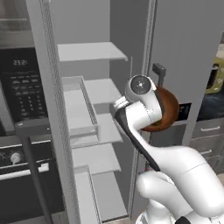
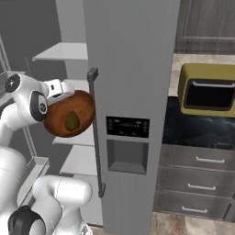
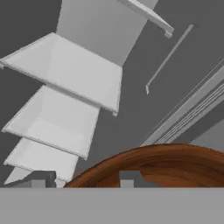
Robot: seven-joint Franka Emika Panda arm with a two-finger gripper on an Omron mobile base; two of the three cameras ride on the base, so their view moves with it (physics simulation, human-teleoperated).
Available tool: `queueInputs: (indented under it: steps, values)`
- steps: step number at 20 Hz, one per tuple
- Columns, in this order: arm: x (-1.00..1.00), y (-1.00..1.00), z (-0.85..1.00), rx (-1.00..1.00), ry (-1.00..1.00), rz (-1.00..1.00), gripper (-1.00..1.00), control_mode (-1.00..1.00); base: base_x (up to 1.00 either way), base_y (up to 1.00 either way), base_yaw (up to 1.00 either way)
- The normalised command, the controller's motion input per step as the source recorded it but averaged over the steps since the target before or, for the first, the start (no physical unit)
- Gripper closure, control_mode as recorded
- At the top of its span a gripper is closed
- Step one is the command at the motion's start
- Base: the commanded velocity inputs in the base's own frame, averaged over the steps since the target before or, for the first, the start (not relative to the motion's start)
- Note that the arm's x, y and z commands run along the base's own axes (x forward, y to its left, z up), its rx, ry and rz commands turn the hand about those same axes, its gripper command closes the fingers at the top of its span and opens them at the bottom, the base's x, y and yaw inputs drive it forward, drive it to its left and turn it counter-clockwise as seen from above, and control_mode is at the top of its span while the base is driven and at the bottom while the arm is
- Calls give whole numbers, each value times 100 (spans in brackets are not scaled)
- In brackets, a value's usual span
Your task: Move the mug from next to the sink to the open cabinet. Then, move the bowl with the avocado to the fridge to clear the area for faucet cleaning.
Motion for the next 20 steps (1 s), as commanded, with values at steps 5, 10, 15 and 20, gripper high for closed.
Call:
queueInputs:
  steps: [5, 10, 15, 20]
  values:
    - [0, 0, 0, 0, 0, 0, 100, 100, 33, 7, 7]
    - [-80, 23, 0, 0, 0, 4, 100, -100, -13, 4, 1]
    - [-100, 19, -6, 0, -6, 17, 100, -100, 0, 0, 0]
    - [-100, -28, -67, 15, -1, 10, 100, -100, 0, 0, 0]
